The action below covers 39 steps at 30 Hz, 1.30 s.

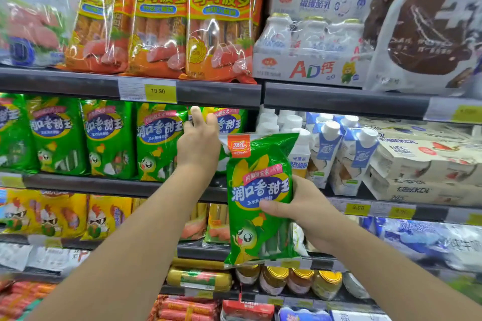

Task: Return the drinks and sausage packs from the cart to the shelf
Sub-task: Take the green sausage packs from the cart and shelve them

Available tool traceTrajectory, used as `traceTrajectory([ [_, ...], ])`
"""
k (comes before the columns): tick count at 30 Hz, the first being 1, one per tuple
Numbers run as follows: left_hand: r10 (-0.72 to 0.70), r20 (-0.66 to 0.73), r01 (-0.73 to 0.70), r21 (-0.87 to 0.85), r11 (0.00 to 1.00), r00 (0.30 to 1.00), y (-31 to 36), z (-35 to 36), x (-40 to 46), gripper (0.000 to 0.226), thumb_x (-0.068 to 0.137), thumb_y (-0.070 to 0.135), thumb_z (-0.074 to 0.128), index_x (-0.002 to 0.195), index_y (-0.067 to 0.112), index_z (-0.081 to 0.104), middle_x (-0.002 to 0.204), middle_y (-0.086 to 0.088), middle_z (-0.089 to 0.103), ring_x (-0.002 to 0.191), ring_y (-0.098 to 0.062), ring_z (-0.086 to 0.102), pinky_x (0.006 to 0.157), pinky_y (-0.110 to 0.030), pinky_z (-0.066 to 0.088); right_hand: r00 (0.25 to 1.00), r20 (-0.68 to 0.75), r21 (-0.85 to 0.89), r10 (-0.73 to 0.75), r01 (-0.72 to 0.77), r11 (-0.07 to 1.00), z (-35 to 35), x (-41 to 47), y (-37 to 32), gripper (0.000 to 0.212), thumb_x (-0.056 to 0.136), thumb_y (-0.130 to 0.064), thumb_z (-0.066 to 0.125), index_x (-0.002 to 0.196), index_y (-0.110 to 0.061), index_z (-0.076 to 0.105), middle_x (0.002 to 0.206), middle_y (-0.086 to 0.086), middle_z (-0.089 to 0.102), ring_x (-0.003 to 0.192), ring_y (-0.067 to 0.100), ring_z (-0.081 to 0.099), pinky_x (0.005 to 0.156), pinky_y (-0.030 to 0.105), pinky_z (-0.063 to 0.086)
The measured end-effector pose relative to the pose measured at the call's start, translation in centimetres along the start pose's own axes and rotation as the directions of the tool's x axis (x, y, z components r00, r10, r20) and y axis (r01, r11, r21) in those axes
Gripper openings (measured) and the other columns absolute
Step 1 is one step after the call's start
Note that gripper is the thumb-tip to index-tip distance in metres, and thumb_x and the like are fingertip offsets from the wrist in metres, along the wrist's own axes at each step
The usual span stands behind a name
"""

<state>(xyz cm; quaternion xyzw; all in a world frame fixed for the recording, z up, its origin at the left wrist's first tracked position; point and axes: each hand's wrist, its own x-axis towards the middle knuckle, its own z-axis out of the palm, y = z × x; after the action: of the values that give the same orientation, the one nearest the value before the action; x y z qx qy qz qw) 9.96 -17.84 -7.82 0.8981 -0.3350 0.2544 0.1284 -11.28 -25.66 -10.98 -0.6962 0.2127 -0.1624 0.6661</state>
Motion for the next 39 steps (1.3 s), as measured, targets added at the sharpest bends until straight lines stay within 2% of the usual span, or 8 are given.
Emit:
traceTrajectory([
  [4, 0.062, 0.103, -0.075, 0.129, 0.989, 0.993, -1.1, -0.4, 0.1, 0.022, 0.094, 0.003, 0.046, 0.115, 0.007, 0.050, 0.108, -0.014, 0.065, 0.084, -0.033, 0.068, 0.055, -0.035, 0.040, 1.000, -0.029, 0.006, -0.002, 0.002, 1.000, 0.3, 0.3, -0.1, 0.045, 0.077, -0.004, 0.080, 0.118, -0.007, 0.063, 0.112, 0.008, 0.076, 0.105, 0.026, 0.072, 0.090, 0.037, 0.058],
  [9, 0.015, 0.139, 0.010, -0.177, 0.984, 0.990, -2.9, 0.2, -1.0, 0.013, 0.099, 0.010, 0.042, 0.093, 0.005, 0.054, 0.089, -0.014, 0.063, 0.076, -0.034, 0.059, 0.060, -0.038, 0.044, 0.998, -0.066, -0.013, 0.002, -0.002, 1.000, 2.7, 2.4, -0.5, 0.044, 0.075, -0.005, 0.084, 0.114, -0.010, 0.064, 0.108, 0.007, 0.077, 0.102, 0.024, 0.072, 0.092, 0.041, 0.057],
  [15, -0.128, 0.287, 0.308, -0.761, 0.571, 0.949, -6.3, -1.2, -2.5, 0.053, 0.102, 0.042, 0.040, 0.076, -0.002, 0.054, 0.066, -0.017, 0.061, 0.056, -0.031, 0.066, 0.059, -0.045, 0.060, 0.986, -0.158, 0.028, -0.048, 0.053, 0.998, 7.1, 6.8, -2.4, 0.046, 0.072, -0.011, 0.087, 0.110, -0.015, 0.060, 0.106, 0.004, 0.075, 0.100, 0.022, 0.071, 0.091, 0.045, 0.057],
  [20, -0.004, 0.302, 0.207, -0.644, 0.737, 0.953, -8.3, -1.5, -3.9, 0.044, 0.089, 0.057, 0.057, 0.096, 0.014, 0.060, 0.087, 0.001, 0.065, 0.082, -0.019, 0.063, 0.080, -0.040, 0.054, 0.967, -0.248, 0.019, -0.053, 0.060, 0.998, 9.2, 10.3, -4.1, 0.061, 0.068, -0.017, 0.091, 0.117, -0.014, 0.055, 0.113, 0.007, 0.071, 0.107, 0.029, 0.067, 0.096, 0.053, 0.053],
  [28, -0.079, 0.165, 0.140, -0.402, 0.905, 0.983, -7.2, -0.3, -3.8, 0.047, 0.073, 0.043, 0.080, 0.077, 0.012, 0.044, 0.069, -0.002, 0.051, 0.070, -0.028, 0.055, 0.055, -0.036, 0.036, 0.946, -0.310, -0.274, -0.100, 0.012, 0.962, 10.2, 12.5, -5.6, 0.074, 0.078, -0.027, 0.083, 0.138, -0.010, 0.044, 0.126, 0.010, 0.064, 0.116, 0.031, 0.062, 0.096, 0.044, 0.053],
  [31, -0.076, 0.160, 0.127, -0.336, 0.933, 0.984, -6.5, -0.5, -3.8, 0.046, 0.078, 0.040, 0.077, 0.074, 0.013, 0.040, 0.065, 0.002, 0.042, 0.069, -0.026, 0.048, 0.057, -0.034, 0.033, 0.956, -0.283, -0.526, -0.075, -0.089, 0.846, 9.7, 12.0, -6.6, 0.072, 0.087, -0.039, 0.072, 0.139, -0.001, 0.040, 0.123, 0.013, 0.060, 0.105, 0.028, 0.062, 0.077, 0.032, 0.050],
  [34, -0.063, 0.180, 0.116, -0.301, 0.947, 0.982, -6.2, -0.8, -3.4, 0.048, 0.079, 0.039, 0.077, 0.069, 0.013, 0.039, 0.064, 0.000, 0.043, 0.067, -0.025, 0.047, 0.055, -0.033, 0.033, 0.976, -0.215, -0.779, -0.041, -0.146, 0.610, 9.4, 11.0, -8.0, 0.047, 0.091, -0.043, 0.066, 0.109, -0.003, 0.050, 0.092, 0.008, 0.056, 0.073, 0.019, 0.054, 0.053, 0.025, 0.043],
  [39, -0.058, 0.272, 0.094, -0.121, 0.988, 0.960, -5.9, -1.3, -2.8, 0.054, 0.080, 0.049, 0.073, 0.060, 0.012, 0.039, 0.062, -0.003, 0.045, 0.066, -0.028, 0.053, 0.060, -0.032, 0.044, 0.984, -0.178, -0.908, -0.006, -0.162, 0.385, 9.6, 10.6, -7.6, 0.031, 0.096, -0.028, 0.064, 0.082, -0.006, 0.048, 0.081, 0.009, 0.060, 0.080, 0.028, 0.067, 0.056, 0.033, 0.051],
])
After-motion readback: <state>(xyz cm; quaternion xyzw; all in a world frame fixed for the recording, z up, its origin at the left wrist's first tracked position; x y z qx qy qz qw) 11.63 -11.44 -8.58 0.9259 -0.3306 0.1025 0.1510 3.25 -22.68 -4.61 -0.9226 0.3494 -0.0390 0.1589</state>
